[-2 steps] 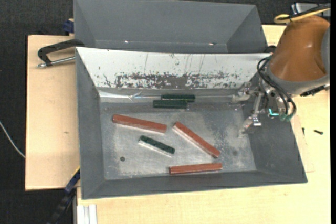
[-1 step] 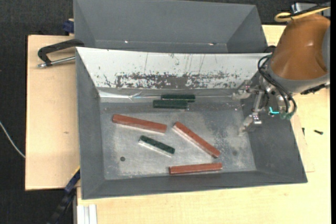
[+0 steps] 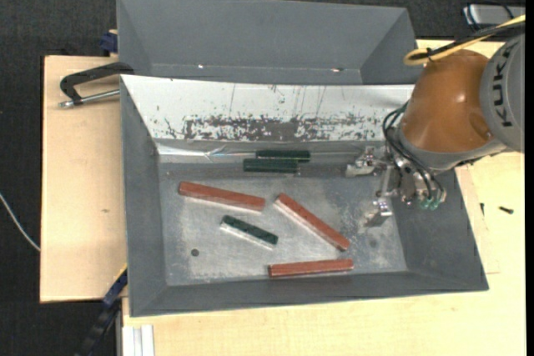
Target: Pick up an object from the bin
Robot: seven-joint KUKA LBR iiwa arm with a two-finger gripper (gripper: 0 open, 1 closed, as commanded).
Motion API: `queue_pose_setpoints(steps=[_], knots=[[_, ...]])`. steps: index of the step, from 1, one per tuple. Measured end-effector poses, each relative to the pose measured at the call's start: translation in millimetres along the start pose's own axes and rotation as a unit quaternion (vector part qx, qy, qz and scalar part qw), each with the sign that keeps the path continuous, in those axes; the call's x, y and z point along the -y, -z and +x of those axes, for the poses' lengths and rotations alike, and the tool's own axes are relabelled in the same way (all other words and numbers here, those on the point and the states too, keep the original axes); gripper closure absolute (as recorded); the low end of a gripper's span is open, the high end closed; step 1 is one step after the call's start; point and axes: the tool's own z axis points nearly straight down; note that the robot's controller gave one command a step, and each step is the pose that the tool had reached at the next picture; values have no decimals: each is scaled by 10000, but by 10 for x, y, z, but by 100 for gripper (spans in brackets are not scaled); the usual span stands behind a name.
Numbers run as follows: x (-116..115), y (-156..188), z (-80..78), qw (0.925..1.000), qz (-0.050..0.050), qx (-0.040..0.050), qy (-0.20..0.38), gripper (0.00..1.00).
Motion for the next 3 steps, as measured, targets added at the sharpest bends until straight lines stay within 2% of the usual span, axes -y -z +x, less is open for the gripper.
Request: queue_pose_setpoints(steps=[1, 2, 3], knots=[[-136, -276, -88, 9998, -32, -106, -182, 0], [-246, -292, -75, 9985, 38, -24, -540, 0], [-475, -267, 117, 9956, 56, 134, -925, 0]])
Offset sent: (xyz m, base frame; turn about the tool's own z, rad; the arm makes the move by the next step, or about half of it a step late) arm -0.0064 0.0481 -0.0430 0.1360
